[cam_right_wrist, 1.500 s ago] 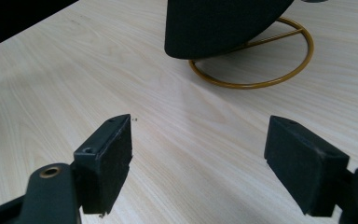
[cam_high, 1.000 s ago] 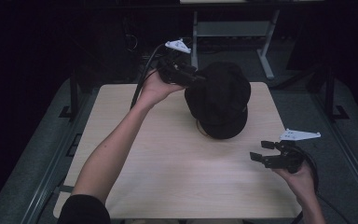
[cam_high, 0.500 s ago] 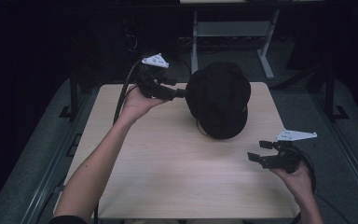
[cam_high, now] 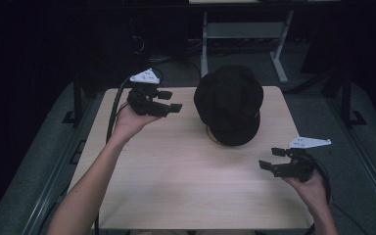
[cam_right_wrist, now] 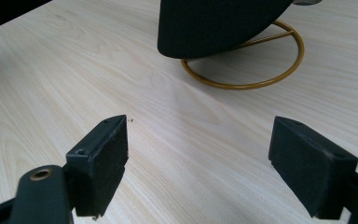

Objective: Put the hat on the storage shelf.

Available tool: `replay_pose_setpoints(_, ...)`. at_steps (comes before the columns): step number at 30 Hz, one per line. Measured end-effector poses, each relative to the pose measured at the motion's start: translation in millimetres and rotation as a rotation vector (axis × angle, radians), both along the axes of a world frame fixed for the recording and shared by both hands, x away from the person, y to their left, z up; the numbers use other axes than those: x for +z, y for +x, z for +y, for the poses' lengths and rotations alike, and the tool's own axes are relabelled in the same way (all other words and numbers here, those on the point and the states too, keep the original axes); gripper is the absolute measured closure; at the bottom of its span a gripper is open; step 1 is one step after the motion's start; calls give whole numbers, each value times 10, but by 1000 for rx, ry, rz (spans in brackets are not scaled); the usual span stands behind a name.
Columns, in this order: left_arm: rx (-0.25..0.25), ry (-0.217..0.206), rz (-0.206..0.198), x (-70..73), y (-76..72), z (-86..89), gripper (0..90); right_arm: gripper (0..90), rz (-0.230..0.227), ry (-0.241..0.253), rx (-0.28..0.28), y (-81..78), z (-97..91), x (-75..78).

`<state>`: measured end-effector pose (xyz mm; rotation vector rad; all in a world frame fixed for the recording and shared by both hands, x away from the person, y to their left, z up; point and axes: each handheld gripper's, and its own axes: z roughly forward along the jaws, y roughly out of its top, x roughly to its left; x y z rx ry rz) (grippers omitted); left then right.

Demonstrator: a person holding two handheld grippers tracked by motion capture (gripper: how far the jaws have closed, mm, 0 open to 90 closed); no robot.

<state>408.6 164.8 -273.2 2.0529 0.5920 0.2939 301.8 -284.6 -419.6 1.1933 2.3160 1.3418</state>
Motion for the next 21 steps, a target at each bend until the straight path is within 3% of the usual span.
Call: replay_pose_setpoints(21, 49, 8, 30, -326, -266, 397, 328, 186, -9, -16, 1, -8, 63, 1)
